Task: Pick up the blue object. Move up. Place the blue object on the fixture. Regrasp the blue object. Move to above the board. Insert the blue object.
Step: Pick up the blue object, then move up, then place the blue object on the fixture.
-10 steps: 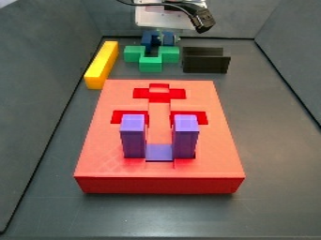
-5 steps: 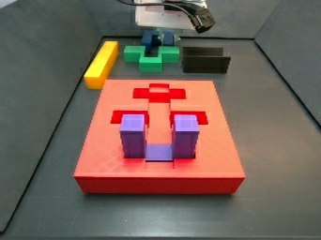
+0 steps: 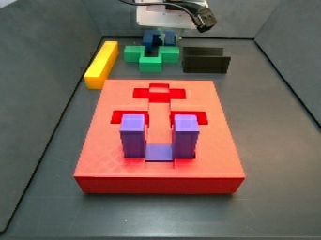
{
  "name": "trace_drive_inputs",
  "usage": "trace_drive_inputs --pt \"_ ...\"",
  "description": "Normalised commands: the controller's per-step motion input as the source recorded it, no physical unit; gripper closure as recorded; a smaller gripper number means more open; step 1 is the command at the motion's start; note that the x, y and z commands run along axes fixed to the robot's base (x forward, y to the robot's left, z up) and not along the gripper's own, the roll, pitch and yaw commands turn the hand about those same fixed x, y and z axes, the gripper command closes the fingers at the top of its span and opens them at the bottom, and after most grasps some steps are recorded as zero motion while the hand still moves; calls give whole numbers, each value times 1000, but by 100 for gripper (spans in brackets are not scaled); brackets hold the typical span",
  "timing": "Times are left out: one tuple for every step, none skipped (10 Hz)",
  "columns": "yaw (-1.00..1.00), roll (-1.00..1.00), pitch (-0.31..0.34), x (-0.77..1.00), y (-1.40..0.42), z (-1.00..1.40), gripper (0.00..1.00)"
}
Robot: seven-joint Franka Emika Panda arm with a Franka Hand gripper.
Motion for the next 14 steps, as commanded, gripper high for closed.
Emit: trace_drive_inputs --pt "0 0 0 0 0 0 100" --pt "0 0 0 0 0 0 100" --pt "0 0 0 0 0 0 100" --pt "0 0 0 0 0 0 100" --pt "0 0 0 0 0 0 100" --pt "0 0 0 0 0 833 100" --pt "-7 5 3 -14 36 770 100" --pt "-14 14 3 -41 33 544 100" --pt "-9 23 -18 -5 10 187 100" --pt "0 0 0 0 -20 0 100" --pt "0 0 0 43 -106 0 100" --pt "-14 0 0 80 -97 -23 100" --pt "-171 -200 -197 174 -143 31 100" --pt "-371 -954 -314 483 0 471 100"
